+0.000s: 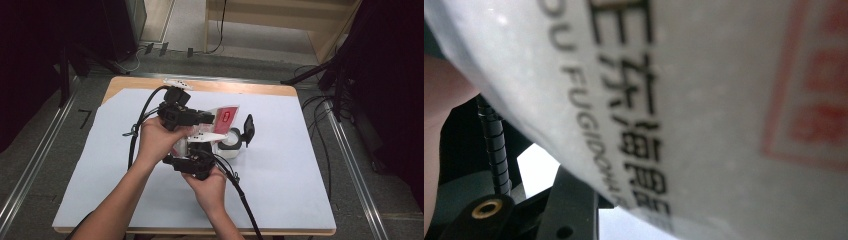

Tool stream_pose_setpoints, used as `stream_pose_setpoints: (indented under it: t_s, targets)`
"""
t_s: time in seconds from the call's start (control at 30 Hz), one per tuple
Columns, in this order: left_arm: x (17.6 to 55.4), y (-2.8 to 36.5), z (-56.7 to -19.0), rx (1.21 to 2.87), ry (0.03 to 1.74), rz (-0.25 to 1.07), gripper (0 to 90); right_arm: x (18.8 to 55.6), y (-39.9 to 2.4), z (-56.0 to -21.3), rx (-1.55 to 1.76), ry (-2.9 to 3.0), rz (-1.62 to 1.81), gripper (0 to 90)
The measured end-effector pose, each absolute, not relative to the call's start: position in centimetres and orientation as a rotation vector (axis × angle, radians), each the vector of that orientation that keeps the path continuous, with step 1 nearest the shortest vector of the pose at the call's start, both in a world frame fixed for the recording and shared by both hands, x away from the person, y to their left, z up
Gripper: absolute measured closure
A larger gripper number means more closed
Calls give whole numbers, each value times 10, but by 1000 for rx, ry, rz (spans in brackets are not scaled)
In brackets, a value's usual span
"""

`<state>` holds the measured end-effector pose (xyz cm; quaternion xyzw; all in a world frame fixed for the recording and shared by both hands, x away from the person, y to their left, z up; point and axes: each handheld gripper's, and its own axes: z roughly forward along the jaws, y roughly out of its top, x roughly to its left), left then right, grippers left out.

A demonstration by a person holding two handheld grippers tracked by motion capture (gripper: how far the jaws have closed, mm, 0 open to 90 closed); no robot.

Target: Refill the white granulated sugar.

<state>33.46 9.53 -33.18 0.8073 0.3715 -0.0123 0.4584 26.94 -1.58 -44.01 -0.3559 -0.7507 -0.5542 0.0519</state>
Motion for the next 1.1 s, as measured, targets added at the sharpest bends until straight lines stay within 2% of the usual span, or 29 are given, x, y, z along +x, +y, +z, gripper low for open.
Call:
stream_pose_setpoints:
  t_s: [0.23, 0.33, 0.53, 1.1]
  targets:
    - [334, 95, -331, 2003, 912, -24, 783, 268, -15, -441, -1083, -2281, -1698, 594]
    - [334, 95, -331, 2000, 914, -27, 794, 267, -13, -441, -1084, -2275, -1710, 553]
    - [333, 94, -331, 2000, 909, -27, 797, 265, -13, -442, -1100, -2316, -1720, 613]
    - [331, 91, -328, 2003, 896, -18, 782, 262, -15, -441, -1117, -2274, -1750, 619]
